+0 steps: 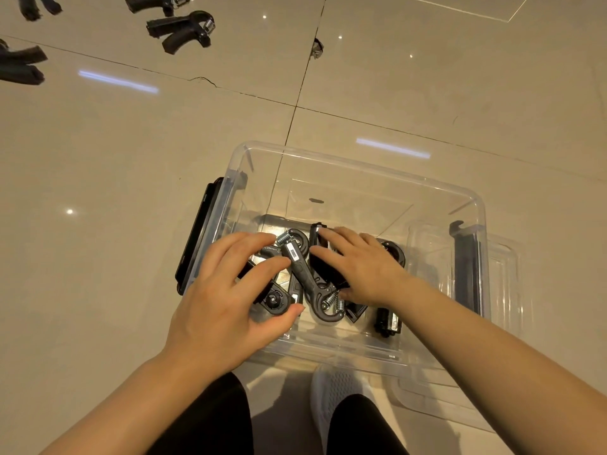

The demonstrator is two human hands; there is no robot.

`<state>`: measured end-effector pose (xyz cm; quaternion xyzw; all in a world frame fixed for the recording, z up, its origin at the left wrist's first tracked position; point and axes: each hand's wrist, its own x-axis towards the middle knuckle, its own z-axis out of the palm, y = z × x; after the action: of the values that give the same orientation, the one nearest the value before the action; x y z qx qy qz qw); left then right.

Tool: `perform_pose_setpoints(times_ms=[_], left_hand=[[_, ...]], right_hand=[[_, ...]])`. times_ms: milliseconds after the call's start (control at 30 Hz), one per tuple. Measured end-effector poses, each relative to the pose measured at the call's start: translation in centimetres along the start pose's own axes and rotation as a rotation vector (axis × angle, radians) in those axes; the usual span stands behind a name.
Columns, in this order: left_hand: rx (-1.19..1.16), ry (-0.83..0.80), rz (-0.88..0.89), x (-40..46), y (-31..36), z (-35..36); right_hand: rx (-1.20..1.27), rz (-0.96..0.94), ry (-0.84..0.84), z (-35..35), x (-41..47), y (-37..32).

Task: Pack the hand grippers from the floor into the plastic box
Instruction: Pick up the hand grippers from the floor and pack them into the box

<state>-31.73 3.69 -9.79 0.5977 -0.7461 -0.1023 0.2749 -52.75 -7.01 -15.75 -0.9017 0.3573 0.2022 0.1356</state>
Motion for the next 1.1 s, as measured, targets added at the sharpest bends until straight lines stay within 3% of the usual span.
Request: perform_pose_setpoints(times_ms=[200,367,600,933,1033,1100], left_hand=[[0.009,-0.022,-0.016,0.1,0.1,-0.1],[0.015,-0.015,-0.017,0.1,0.2,-0.1],[0.022,-0.019,-0.01,0.0,0.2,0.0],[0.02,-0.027,-0.015,0.1,0.1,0.1],[-0.047,-0.027,-0.035,0.2,0.2,-0.1],[-0.153,0.002,-0.061,0.3,0.2,-0.5]], right_hand=[[-0.067,0.018,-0.12,0.0,2.0,-0.1],[-0.124,0.015,-0.026,-0.1,2.1,-1.1],[-0.043,0.319,-0.012,0.4,1.2,-0.4],[-0.055,0.322,0.025,0.3,0.7,-0.3],[0.025,0.366,-0.009,-0.4,0.3,-0.1],[0.225,0.359,0.002,-1.6,-0.7,-0.1]])
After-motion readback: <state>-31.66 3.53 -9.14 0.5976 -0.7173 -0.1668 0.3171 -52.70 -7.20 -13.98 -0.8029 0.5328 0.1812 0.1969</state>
